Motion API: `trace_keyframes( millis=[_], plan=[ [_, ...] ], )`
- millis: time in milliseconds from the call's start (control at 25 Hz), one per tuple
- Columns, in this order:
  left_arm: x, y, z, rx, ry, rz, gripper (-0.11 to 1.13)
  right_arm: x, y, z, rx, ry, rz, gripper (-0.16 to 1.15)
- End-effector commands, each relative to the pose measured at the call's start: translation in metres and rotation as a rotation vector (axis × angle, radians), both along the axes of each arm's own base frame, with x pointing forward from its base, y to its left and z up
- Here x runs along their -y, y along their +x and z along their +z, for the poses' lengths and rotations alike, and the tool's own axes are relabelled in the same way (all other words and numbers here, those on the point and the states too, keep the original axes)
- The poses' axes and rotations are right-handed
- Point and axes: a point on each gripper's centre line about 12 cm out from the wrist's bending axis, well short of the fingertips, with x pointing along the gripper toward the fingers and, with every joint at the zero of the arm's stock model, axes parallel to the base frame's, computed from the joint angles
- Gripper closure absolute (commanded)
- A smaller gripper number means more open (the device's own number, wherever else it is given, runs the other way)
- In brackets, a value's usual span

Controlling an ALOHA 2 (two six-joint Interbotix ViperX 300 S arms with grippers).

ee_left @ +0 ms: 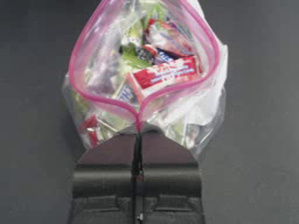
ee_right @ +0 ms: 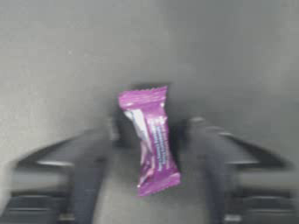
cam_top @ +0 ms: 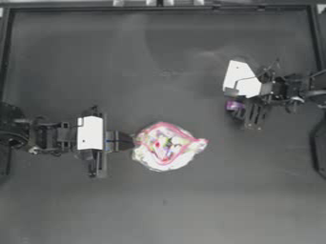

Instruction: Put candy in bag

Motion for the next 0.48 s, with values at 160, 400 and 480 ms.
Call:
trace_keyframes(
  millis=[160, 400, 480],
  plan=[
    [-0.0003, 0.0054, 0.0117, 0.041, 0.002, 0.000, 0.98, 0.0025, 0.0037, 0.0000, -0.006, 0.022, 0.000, 0.38],
    [0.0002, 0.0054, 0.0112, 0.040, 0.002, -0.001, 0.98, 0.0025, 0.0049, -0.0024, -0.030, 0.049, 0.004, 0.60],
    [-0.0003, 0.0054, 0.0117, 0.041, 0.002, 0.000, 0.98, 0.0025, 0.0055, -0.0008, -0.024, 0.050, 0.001, 0.61]
  ],
)
